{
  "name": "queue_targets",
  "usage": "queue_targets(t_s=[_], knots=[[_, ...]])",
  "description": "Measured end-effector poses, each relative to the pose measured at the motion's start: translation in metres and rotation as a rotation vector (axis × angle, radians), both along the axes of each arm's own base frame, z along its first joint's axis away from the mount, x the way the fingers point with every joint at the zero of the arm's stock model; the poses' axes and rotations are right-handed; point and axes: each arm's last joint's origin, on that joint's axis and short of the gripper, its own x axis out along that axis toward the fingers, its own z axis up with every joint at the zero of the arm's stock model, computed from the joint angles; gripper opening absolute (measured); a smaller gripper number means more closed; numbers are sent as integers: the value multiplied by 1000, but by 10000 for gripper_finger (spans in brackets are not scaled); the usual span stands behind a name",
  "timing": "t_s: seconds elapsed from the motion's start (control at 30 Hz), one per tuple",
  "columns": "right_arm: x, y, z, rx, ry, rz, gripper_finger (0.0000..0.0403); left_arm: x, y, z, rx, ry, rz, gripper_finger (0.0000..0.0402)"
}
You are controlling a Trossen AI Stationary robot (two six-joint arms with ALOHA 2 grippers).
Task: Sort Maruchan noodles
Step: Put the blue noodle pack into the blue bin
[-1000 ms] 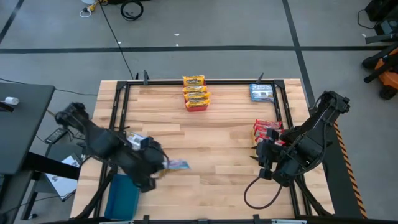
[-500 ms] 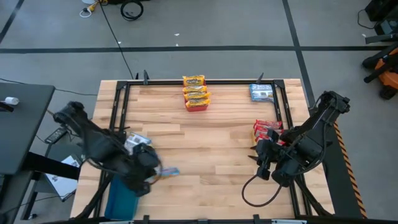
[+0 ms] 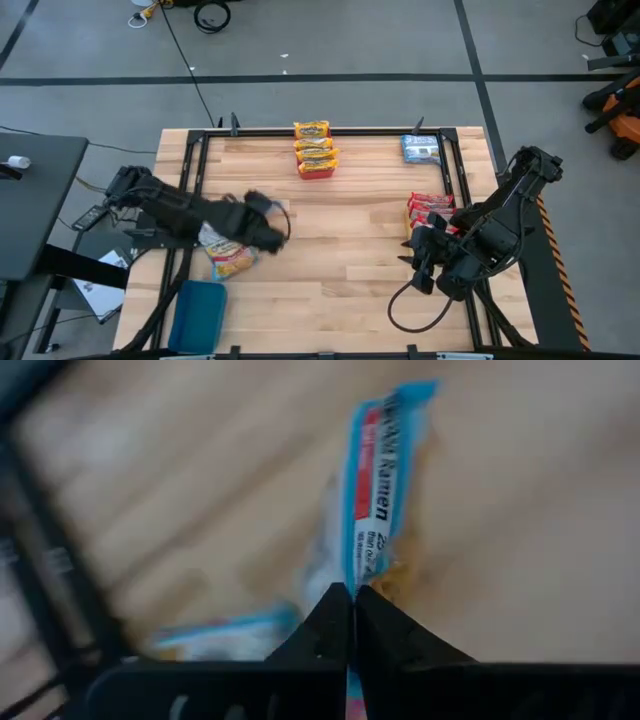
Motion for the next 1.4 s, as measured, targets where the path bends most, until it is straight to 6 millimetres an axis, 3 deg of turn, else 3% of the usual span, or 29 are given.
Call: queue_targets(t_s=[0.13, 0.23, 0.5, 0.63, 0.73, 0.83, 0.97, 1.07, 1.2, 1.4], knots=[[0, 0, 0, 36, -11, -43, 161, 1, 30, 0, 27, 45, 136, 11], [0, 0, 0, 56, -18, -68, 161, 17, 40, -5, -43, -38, 156, 21], [1, 1, 0, 67, -25, -69, 161, 81, 47, -42, -259, -226, 13, 80], [1, 1, 0, 77, -15, -64, 161, 98, 43, -57, -270, -236, -117, 126], [0, 2, 0, 97, 7, -54, 161, 98, 39, -56, -201, -196, -271, 160], [0, 2, -1, 108, 19, -48, 161, 86, 30, -48, -52, -44, -520, 182], [0, 2, -1, 112, 24, -46, 161, 65, 15, -44, 187, 302, -909, 188], [0, 2, -1, 118, 21, -56, 161, 58, 8, -45, 265, 494, -1170, 190], [0, 2, 0, 146, -2, -109, 161, 57, 11, -62, 279, 593, -1447, 190], [0, 4, -1, 219, -20, -197, 161, 57, 27, -93, 373, 670, -1645, 201]])
